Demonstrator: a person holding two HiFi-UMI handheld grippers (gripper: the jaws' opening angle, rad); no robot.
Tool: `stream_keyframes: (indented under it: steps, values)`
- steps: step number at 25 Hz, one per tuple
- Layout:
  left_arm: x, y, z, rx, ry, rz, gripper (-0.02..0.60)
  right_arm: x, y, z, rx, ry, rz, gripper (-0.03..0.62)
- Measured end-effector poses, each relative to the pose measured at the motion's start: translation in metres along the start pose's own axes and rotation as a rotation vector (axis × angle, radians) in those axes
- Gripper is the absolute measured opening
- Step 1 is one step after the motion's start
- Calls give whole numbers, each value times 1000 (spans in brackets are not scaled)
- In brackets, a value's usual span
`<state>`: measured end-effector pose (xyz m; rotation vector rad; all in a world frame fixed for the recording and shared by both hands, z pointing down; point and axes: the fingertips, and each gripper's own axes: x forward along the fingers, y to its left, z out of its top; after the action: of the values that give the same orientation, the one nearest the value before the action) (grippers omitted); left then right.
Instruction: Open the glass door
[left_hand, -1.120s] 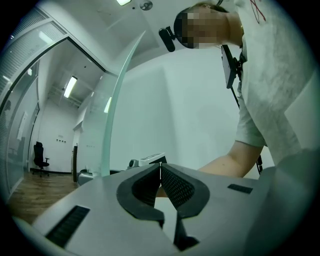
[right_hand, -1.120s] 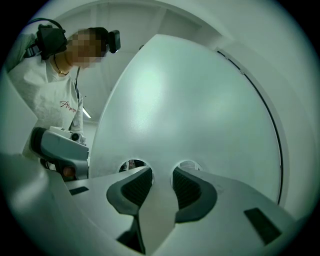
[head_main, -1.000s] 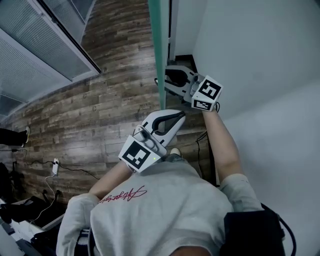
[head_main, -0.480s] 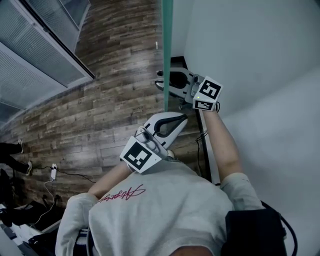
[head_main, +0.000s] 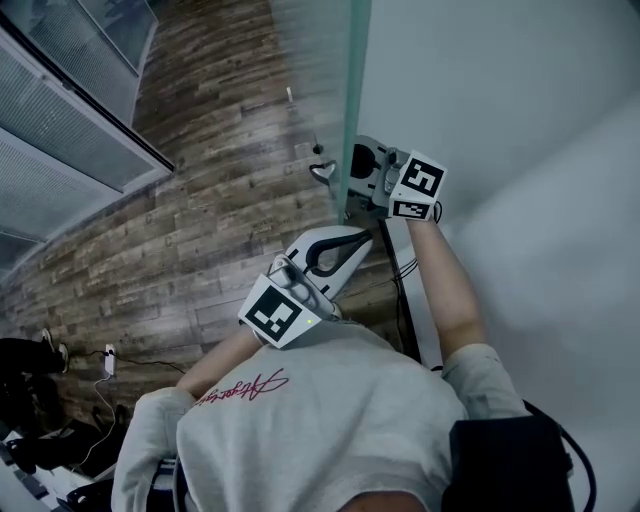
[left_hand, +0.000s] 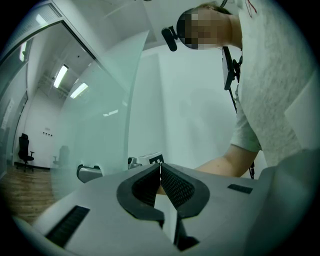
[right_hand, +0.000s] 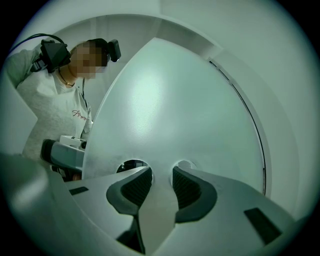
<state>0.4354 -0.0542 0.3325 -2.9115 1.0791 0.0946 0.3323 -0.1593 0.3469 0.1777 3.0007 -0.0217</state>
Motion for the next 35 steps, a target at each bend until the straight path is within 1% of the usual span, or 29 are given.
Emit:
stream_keyframes:
  steps: [11, 18, 21, 24, 35]
  values:
    - [28, -10, -5, 0, 23, -51, 18, -46, -10, 11, -22, 21, 3, 137]
    - [50, -12, -1, 10, 11, -91, 18, -68, -19, 15, -48, 45, 0, 141]
    - [55, -15, -1, 15, 16, -104, 18, -77, -22, 17, -44, 57, 0, 144]
    - [57, -16, -2, 14, 13, -109, 18, -84, -26, 17, -25, 58, -13, 152]
    - [55, -14, -8, 6, 28, -105, 18, -100, -33, 17, -22, 70, -24, 152]
